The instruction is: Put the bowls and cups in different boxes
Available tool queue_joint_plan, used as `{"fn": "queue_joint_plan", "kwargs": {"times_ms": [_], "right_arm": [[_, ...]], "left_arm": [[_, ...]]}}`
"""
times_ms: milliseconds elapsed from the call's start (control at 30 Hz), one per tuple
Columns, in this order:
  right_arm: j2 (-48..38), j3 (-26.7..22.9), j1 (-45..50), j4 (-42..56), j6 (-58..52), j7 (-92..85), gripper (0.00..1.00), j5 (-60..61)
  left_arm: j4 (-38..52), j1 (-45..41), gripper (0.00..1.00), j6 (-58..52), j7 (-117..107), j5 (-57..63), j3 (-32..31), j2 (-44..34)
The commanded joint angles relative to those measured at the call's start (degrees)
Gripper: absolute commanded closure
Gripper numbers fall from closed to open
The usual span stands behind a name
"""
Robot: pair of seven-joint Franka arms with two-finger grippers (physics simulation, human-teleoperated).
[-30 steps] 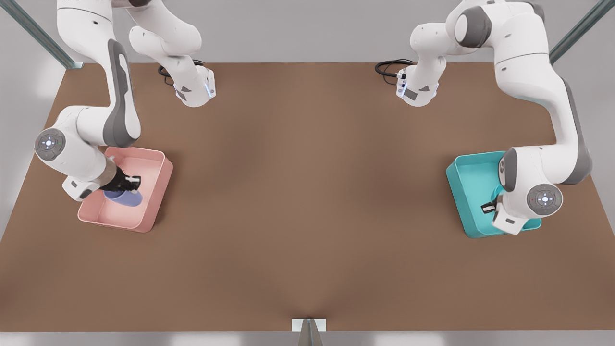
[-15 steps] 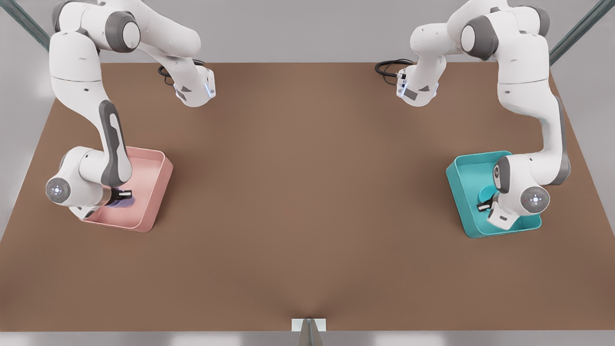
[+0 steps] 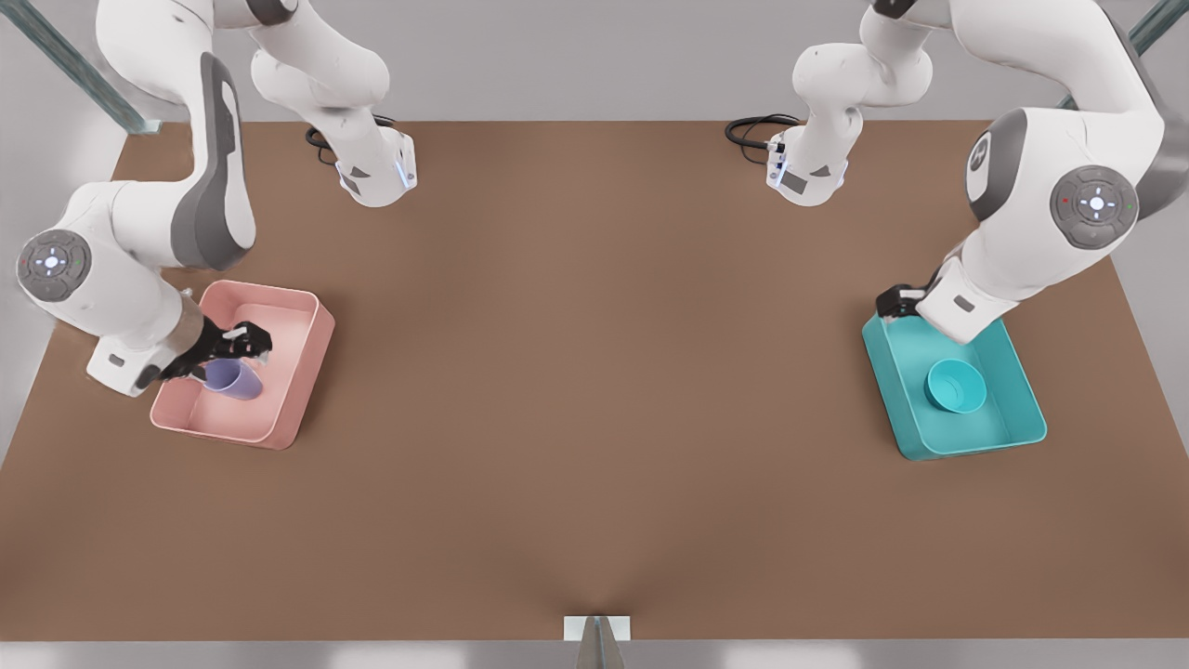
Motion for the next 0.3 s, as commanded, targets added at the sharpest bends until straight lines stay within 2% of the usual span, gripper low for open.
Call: {"fn": "queue_joint_plan", "kwargs": {"times_ms": [0,67,100,167,267], "right_arm": [[2.5,0.0,1.9,9.6,-27.5,22.8,0.00,0.3],[-0.2,-0.1,1.8,12.1,-30.1,22.1,0.00,-0.2],[-3.1,0.0,1.1,10.2,-29.7,21.3,0.00,0.0],[-7.1,0.0,0.2,1.2,-22.4,19.6,0.00,0.5],[-7.6,0.0,0.3,-0.1,-21.3,19.6,0.00,0.8]], "left_arm": [[0.0,0.0,0.00,-5.4,2.2,1.3,0.0,0.0],[0.0,-0.3,0.00,-5.5,2.2,1.3,0.0,0.0],[0.0,-0.1,0.00,-5.5,2.2,1.3,-1.2,0.0],[0.1,-0.1,0.00,-5.6,2.2,1.3,-1.3,-0.2],[0.1,-0.1,0.00,-5.7,2.2,1.3,-1.7,-0.2]]}}
